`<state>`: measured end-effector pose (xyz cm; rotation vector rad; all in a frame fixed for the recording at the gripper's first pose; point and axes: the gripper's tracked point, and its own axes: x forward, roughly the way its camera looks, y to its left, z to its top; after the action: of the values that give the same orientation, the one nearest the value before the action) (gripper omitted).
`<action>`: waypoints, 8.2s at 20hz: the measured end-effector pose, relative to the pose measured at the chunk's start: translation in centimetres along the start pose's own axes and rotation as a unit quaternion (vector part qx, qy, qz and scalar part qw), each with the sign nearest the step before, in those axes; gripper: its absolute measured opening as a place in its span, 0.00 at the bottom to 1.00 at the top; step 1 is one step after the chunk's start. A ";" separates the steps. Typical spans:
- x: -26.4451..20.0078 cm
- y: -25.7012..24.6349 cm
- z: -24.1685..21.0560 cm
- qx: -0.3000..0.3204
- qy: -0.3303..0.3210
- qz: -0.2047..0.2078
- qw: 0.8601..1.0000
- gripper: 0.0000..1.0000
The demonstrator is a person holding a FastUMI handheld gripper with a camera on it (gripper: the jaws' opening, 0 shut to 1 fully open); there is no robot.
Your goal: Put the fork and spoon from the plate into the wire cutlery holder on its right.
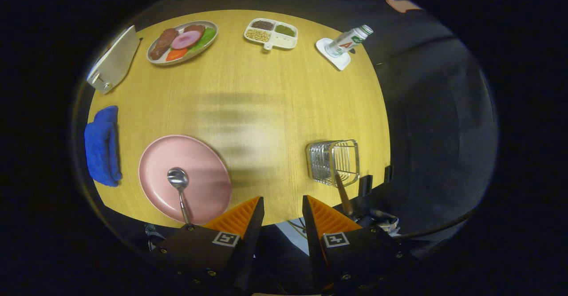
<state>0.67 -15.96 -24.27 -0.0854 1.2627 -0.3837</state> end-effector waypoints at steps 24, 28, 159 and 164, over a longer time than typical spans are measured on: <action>7.4 17.7 -5.8 -0.036 0.037 0.156 0.986 0.54; 8.0 18.2 -6.2 -0.049 0.033 0.160 0.985 0.48; -13.9 -17.2 14.5 0.158 -0.526 0.019 0.835 0.97; -21.2 -15.8 15.0 0.151 -0.625 0.012 0.766 0.96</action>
<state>5.81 -26.00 4.01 -0.0317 -0.1412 -0.3849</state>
